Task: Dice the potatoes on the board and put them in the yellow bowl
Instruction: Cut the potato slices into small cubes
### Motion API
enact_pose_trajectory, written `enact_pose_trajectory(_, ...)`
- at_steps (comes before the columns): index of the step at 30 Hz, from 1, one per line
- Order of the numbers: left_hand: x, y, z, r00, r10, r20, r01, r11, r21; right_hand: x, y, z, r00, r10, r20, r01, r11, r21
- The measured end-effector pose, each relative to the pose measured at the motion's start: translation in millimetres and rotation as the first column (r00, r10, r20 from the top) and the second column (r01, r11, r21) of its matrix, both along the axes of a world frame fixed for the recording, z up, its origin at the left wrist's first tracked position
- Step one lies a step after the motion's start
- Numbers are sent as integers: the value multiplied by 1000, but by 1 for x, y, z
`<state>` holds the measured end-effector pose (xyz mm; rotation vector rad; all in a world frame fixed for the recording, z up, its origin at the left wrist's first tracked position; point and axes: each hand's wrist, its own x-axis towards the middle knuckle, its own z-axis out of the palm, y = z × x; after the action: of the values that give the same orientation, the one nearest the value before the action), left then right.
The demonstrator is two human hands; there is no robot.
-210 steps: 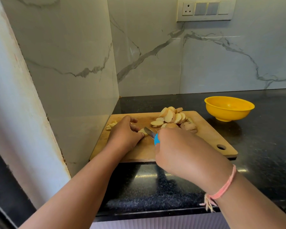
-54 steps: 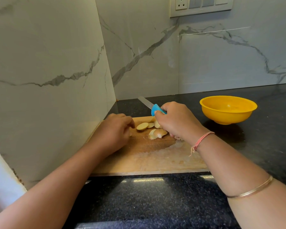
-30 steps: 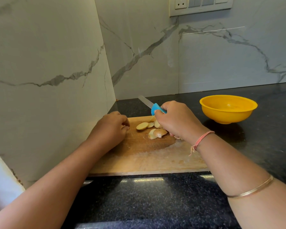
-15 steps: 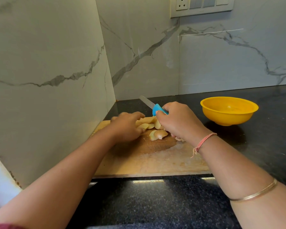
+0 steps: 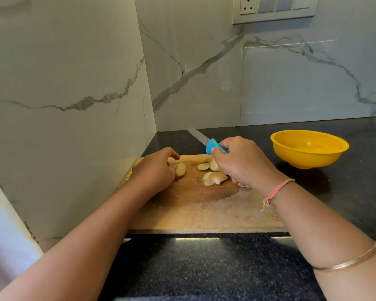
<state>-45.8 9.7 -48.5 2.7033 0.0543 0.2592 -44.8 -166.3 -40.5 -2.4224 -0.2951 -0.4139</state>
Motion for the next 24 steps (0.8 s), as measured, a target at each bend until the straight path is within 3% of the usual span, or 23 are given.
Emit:
enact_pose_trajectory(4, -7, 3, -1, 997, 74, 3, -74, 993, 97, -2, 2, -1, 1000, -1, -20, 1, 1000, -9)
enact_pose_trajectory(11, -9, 13, -6, 998, 67, -21, -65, 996, 62, -9, 7, 0, 998, 2, -56, -3, 1000, -21)
enact_pose_trajectory(18, -7, 7, -12, 995, 99, 0, -98, 986, 135, -24, 17, 2, 994, 57, -93, -60, 998, -27)
enact_pose_trajectory(24, -4, 6, -17, 997, 47, 69, -52, 996, 72, -46, 24, 3, 991, 77, -112, -97, 979, -182)
